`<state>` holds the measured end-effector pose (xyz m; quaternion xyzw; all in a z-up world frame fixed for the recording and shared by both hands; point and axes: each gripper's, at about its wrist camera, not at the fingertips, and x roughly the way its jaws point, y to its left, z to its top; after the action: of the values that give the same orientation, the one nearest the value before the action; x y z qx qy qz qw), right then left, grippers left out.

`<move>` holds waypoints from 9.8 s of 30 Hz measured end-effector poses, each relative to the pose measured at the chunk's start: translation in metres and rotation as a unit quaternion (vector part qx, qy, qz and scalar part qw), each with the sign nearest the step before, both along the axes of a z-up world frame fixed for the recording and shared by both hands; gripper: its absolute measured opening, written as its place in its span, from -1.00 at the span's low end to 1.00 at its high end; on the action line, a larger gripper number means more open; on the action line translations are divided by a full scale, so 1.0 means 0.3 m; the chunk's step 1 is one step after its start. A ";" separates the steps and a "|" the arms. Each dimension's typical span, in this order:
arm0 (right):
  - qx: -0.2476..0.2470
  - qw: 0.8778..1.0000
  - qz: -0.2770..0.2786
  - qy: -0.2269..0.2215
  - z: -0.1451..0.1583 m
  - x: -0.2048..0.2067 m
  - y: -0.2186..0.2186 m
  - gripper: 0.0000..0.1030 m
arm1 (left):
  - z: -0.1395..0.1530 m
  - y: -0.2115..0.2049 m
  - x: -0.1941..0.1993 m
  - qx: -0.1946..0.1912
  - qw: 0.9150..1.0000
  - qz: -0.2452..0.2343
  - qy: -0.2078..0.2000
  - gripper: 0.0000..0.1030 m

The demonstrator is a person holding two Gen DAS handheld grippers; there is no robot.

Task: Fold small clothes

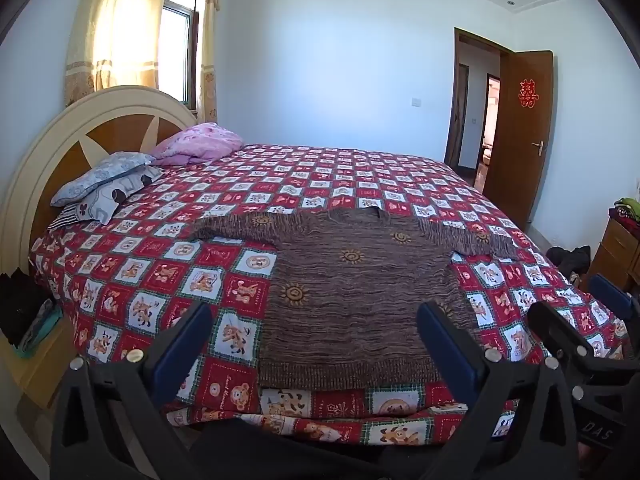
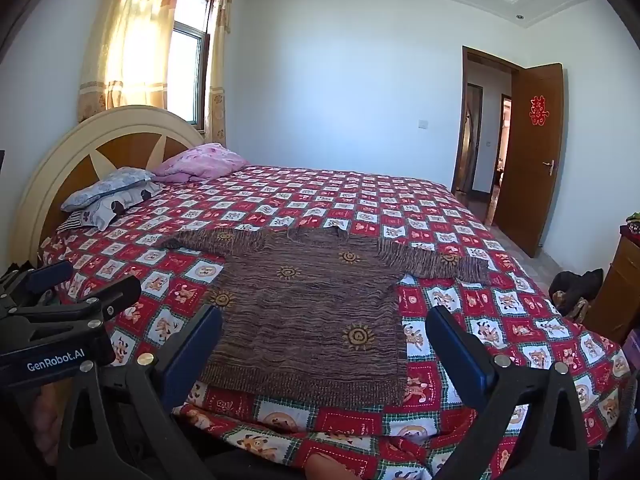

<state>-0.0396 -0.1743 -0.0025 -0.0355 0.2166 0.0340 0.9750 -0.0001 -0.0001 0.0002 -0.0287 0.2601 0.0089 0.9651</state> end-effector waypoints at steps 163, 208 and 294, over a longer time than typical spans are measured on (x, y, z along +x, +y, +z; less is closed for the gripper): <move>0.144 0.921 -0.280 0.228 -0.560 1.452 -1.293 -0.75 | -0.522 -0.040 1.183 0.101 0.981 0.077 0.143 1.00; 0.098 0.964 0.102 0.227 -0.480 1.605 0.093 -0.27 | -0.494 0.172 1.092 0.028 0.987 0.074 0.140 1.00; 0.025 0.985 -0.100 0.137 -0.581 1.173 -0.508 0.13 | -0.526 -0.269 1.506 0.069 0.987 -0.065 0.130 -0.05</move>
<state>0.3122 -0.3265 -0.1768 0.0161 0.3498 -0.0537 0.9351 0.4517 -0.0807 -0.1576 0.0563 0.3837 -0.0327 0.9212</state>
